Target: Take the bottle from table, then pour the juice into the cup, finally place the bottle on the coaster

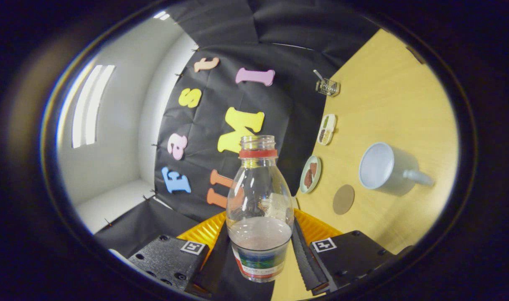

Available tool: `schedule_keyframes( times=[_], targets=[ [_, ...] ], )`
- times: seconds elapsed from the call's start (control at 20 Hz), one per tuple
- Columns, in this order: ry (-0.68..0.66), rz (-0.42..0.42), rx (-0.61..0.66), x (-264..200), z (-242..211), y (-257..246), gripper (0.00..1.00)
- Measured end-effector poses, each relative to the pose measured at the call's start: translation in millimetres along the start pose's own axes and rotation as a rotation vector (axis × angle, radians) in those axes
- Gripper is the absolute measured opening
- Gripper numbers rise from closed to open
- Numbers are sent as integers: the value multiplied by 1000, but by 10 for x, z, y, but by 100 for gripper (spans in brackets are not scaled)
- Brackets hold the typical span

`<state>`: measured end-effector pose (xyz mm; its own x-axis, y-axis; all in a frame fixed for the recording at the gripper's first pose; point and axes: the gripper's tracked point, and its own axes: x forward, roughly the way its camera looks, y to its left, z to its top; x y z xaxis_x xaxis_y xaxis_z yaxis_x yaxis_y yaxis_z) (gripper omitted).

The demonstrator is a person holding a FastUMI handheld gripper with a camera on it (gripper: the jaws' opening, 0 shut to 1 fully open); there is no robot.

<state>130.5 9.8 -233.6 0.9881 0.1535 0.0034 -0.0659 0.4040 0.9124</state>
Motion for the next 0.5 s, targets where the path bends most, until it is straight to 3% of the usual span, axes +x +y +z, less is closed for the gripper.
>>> schedule_keyframes(
  times=[0.15, 0.3, 0.5],
  targets=[
    [16, -89, -299, -27, 99, -69, 78],
    [-3, -106, -564, -63, 284, 161, 78],
    [-75, -123, -804, -93, 613, 486, 78]
  ],
)
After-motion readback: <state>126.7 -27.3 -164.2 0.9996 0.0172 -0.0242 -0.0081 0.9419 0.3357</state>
